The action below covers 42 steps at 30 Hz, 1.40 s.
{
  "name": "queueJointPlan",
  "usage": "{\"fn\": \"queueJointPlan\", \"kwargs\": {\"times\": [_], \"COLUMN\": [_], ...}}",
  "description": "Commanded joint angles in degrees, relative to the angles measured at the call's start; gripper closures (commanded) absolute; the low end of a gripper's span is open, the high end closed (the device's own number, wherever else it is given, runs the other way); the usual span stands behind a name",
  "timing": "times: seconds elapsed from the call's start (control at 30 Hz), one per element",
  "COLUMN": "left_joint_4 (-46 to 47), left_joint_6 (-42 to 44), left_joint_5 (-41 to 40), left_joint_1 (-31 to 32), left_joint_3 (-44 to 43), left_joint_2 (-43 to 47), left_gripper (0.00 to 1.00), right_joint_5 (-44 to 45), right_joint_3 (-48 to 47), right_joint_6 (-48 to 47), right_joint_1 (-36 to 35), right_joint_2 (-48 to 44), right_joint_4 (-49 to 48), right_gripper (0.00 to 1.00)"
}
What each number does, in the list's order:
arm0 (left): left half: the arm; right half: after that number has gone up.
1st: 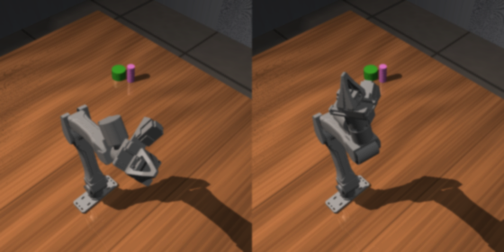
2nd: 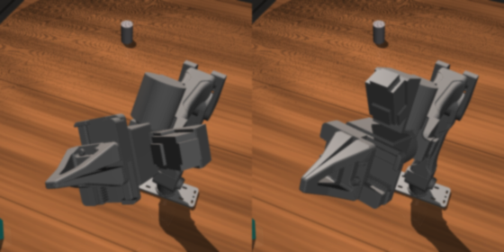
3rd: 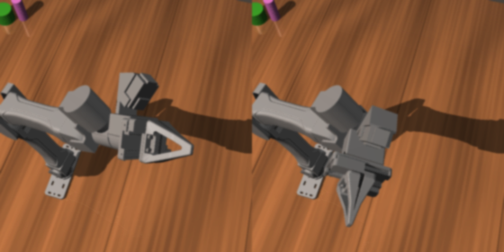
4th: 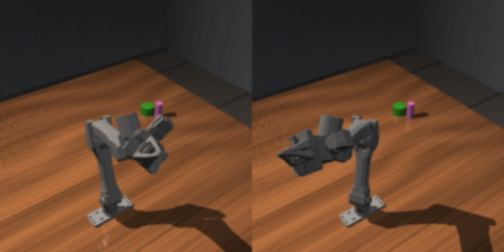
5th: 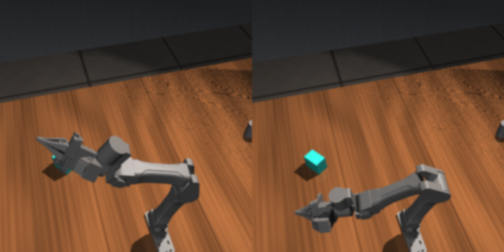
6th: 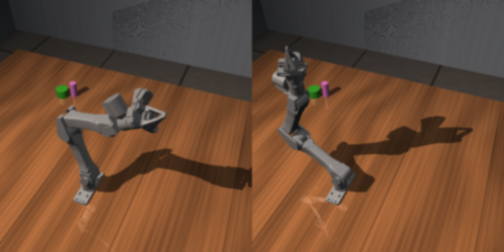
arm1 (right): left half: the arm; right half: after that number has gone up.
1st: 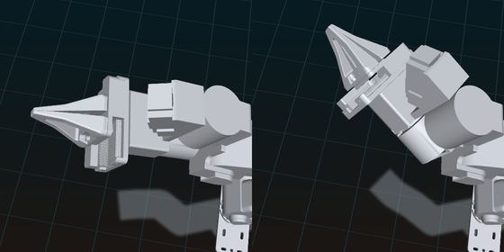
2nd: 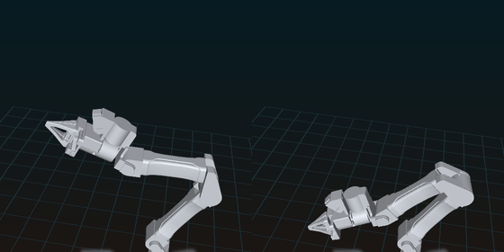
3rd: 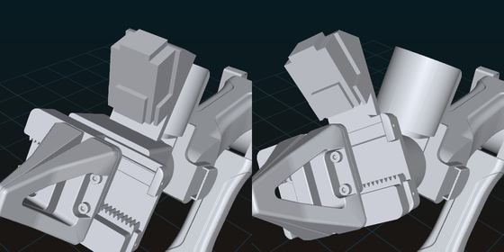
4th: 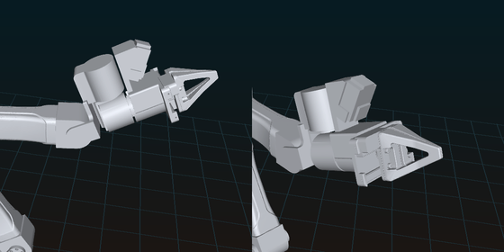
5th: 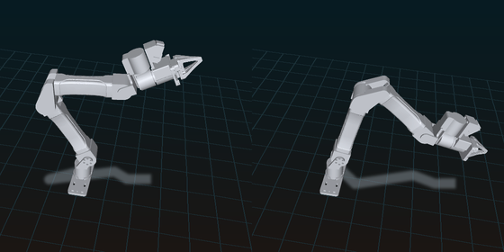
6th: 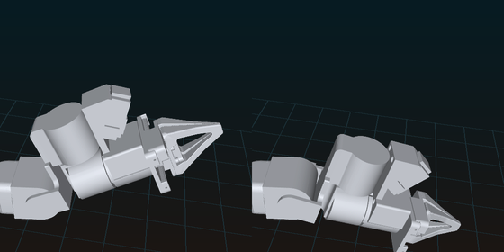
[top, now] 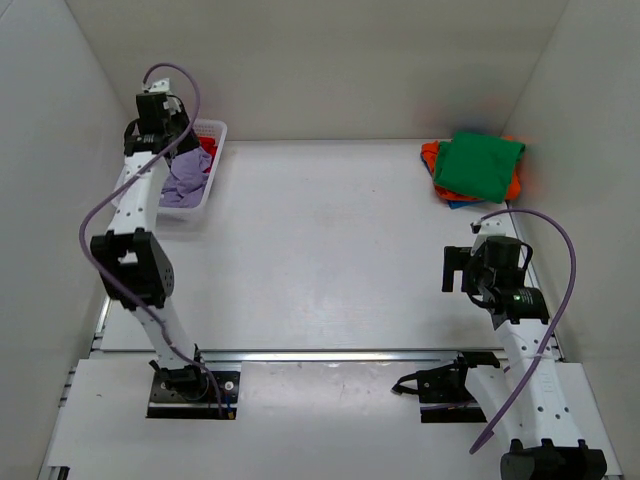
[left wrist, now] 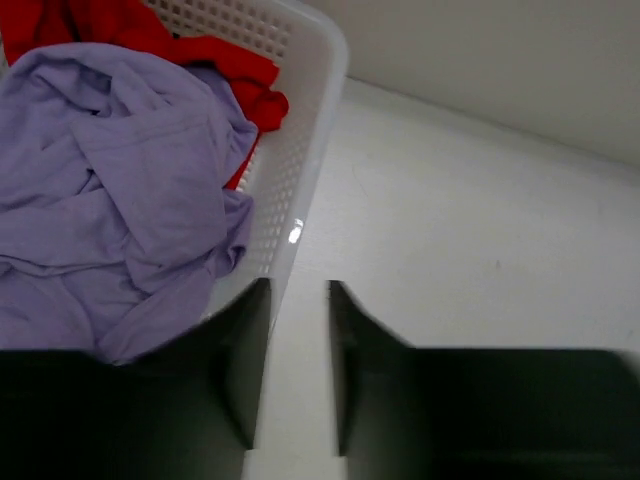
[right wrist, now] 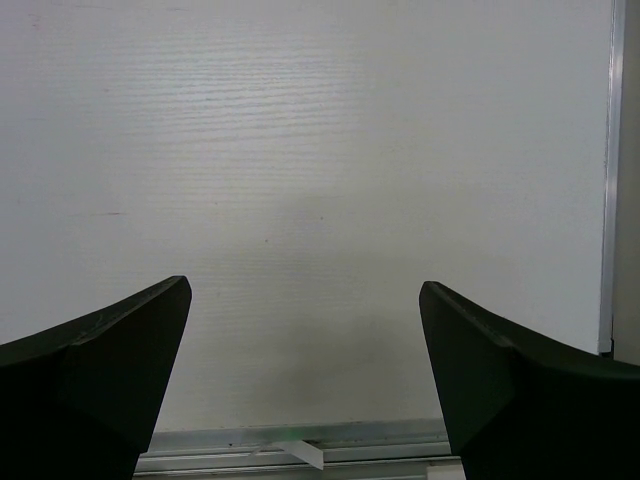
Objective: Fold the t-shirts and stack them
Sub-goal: Grab crumpled tshirt from bin with the left arm
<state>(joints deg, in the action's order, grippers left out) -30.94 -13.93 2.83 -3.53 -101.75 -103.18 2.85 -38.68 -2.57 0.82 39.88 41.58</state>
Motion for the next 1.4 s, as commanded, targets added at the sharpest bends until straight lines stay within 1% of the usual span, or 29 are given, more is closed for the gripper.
{"fn": "queueJointPlan", "kwargs": {"times": [0.0,0.03,0.07,0.1,0.17,0.2,0.27,0.33,0.5,0.6,0.63,0.67,0.7,0.73,0.87,0.9,1.03,1.1,1.13,1.17,1.2,1.23,1.27,1.3,1.33,1.37], "left_joint_4": [-0.8,-0.4,-0.4,-0.2,-0.8,-0.8,-0.9,-0.3,1.7,1.8,1.3,0.4,-0.4,-0.7,-1.9,-2.0,0.7,-0.1,-1.0,-1.0,-0.9,-0.6,0.2,1.5,3.2,4.5], "left_joint_6": [-3.9,-4.1,-4.3,-4.7,-5.5,-5.7,-5.8,-5.6,-5.0,-4.0,-3.6,-3.0,-2.5,-2.7,-2.5,-2.2,-1.4,0.3,1.3,2.7,4.8,6.7,7.3,8.0,8.1,8.1], "left_joint_5": [-1.5,-1.9,-2.7,-2.7,-2.7,-2.7,-5.4,-8.2,-11.5,-12.4,-12.8,-13.2,-13.0,-13.6,-13.7,-13.5,-17.1,-17.6,-17.2,-17.9,-19.4,-19.9,-20.1,-19.1,-17.6,-14.5], "left_joint_1": [-2.5,-2.9,-3.1,-3.1,-3.4,-3.4,-3.2,-2.9,-2.9,-3.7,-3.7,-3.4,-3.6,-3.6,-3.8,-3.6,-1.2,0.7,2.2,4.6,5.9,8.5,11.0,12.2,14.2,17.1], "left_joint_3": [-8.4,-11.0,-13.5,-14.9,-19.2,-20.0,-21.3,-20.5,-16.2,-15.2,-15.7,-16.8,-17.4,-17.7,-18.7,-19.1,-16.8,-19.0,-21.4,-21.7,-22.8,-23.8,-23.0,-22.7,-21.4,-20.4], "left_joint_2": [-7.0,-9.9,-12.6,-14.0,-19.2,-20.5,-23.9,-25.3,-25.9,-26.4,-26.4,-26.6,-26.9,-26.8,-25.2,-23.8,-15.7,-12.9,-11.3,-10.4,-8.1,-5.2,-1.9,-0.5,2.9,4.8], "left_gripper": [0.51,0.38,0.32,0.27,0.25,0.24,0.24,0.25,0.3,0.36,0.51,0.68,0.9,1.0,1.0,1.0,1.0,1.0,1.0,1.0,1.0,1.0,1.0,1.0,1.0,1.0], "right_joint_5": [-1.3,-1.7,-1.8,-1.9,-1.9,-1.6,-2.1,-2.2,-2.3,-2.6,-2.4,-2.2,-2.4,-2.4,-2.4,-2.3,-2.2,-2.2,-2.3,-2.3,-2.2,-2.3,-2.3,-2.2,-2.5,-2.2], "right_joint_3": [-0.2,-0.2,-0.1,0.1,-0.3,-0.1,-0.1,-0.1,-0.2,-0.1,-0.3,0.0,0.2,-0.2,-0.1,-0.2,-0.2,-0.2,0.4,-0.1,0.0,-0.1,-0.1,0.0,0.0,0.1], "right_joint_6": [-0.4,-0.2,-0.5,-0.5,-0.5,-0.4,-0.2,-0.7,-0.3,-0.3,-0.9,-0.8,-0.9,-0.9,-1.2,-1.0,-1.0,-0.7,-0.9,-1.0,-0.4,-0.9,-0.8,-0.8,-0.8,-0.6], "right_joint_1": [0.4,0.1,0.4,0.3,0.6,0.8,0.9,1.5,1.5,0.9,1.2,1.2,1.3,1.5,1.9,1.7,1.7,1.7,1.7,1.7,1.6,1.8,2.0,2.1,2.2,2.0], "right_joint_2": [-0.6,-0.8,-0.2,-0.1,0.4,0.7,1.0,1.7,2.0,2.8,2.7,2.7,2.4,2.5,1.3,1.8,1.9,2.0,1.8,1.6,1.1,0.6,0.4,0.1,-0.4,-0.8], "right_joint_4": [-1.3,-1.2,-1.4,-1.4,-1.7,-1.3,-1.1,-1.0,-1.4,-1.2,-1.4,-1.6,-1.1,-1.4,-1.4,-1.4,-1.4,-1.1,-1.3,-1.4,-1.3,-1.6,-1.1,-1.3,-1.7,-1.5], "right_gripper": [0.04,0.04,0.04,0.04,0.04,0.04,0.04,0.04,0.04,0.04,0.04,0.04,0.04,0.04,0.03,0.04,0.04,0.04,0.05,0.04,0.04,0.04,0.04,0.04,0.04,0.04]}}
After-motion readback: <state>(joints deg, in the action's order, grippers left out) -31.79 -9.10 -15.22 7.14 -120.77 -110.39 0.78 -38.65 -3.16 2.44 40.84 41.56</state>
